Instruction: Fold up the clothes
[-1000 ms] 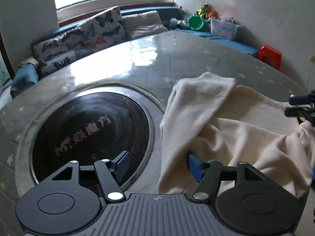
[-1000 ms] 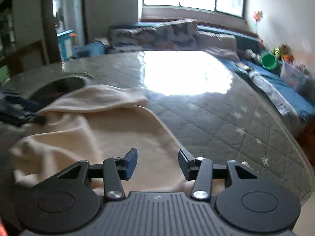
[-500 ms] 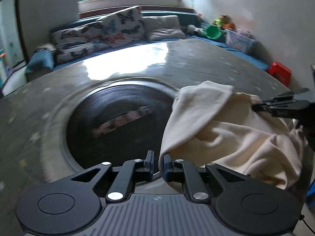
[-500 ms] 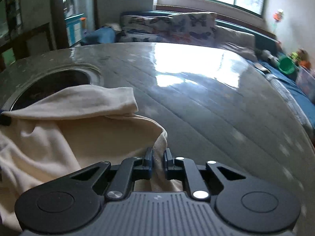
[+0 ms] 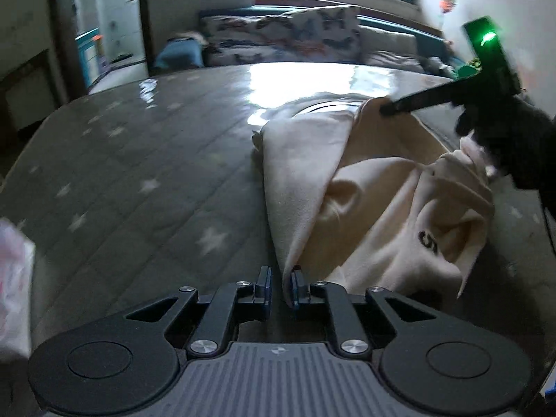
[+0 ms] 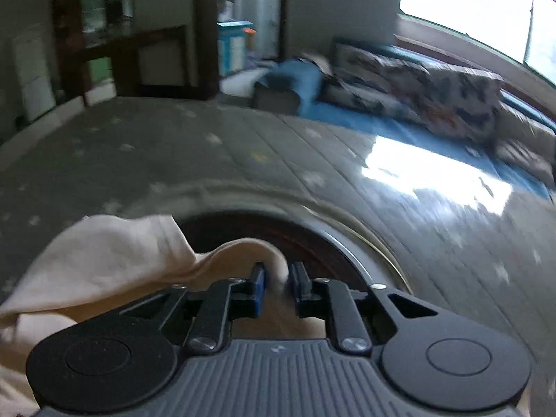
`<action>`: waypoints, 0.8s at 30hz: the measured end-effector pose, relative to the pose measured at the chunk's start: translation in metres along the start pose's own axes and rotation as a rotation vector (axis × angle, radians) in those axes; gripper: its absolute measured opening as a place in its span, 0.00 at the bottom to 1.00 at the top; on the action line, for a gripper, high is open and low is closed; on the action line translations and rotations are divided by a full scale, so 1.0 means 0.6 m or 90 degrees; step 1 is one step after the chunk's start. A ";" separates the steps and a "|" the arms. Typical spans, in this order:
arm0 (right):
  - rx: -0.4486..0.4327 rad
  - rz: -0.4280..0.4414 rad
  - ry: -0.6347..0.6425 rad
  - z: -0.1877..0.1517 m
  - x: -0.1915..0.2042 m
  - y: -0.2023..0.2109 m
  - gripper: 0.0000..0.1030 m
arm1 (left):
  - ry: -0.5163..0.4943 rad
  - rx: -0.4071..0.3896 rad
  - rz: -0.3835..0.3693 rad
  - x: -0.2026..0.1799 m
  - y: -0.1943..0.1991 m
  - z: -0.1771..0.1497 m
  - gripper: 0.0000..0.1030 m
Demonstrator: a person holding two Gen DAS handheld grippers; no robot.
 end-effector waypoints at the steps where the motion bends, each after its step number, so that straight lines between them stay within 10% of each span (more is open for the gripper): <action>1: -0.006 0.004 0.004 0.002 0.002 0.010 0.17 | 0.005 -0.003 0.000 0.007 0.005 -0.002 0.20; 13: 0.009 -0.094 -0.128 -0.108 -0.173 0.119 0.21 | -0.039 -0.086 -0.001 -0.014 0.077 0.006 0.36; 24: -0.009 -0.090 -0.238 -0.135 -0.234 0.123 0.35 | -0.161 -0.099 -0.109 -0.185 0.044 0.015 0.44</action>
Point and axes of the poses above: each gripper's, at about its wrist camera, not at the fingertips, and y roughly against the way its jaws point, x to its left, z to its top, the point moved 4 cm from there along -y, roughly the way its jaws point, and after that the axes turned 3 degrees about -z, right-handed, at the moved point
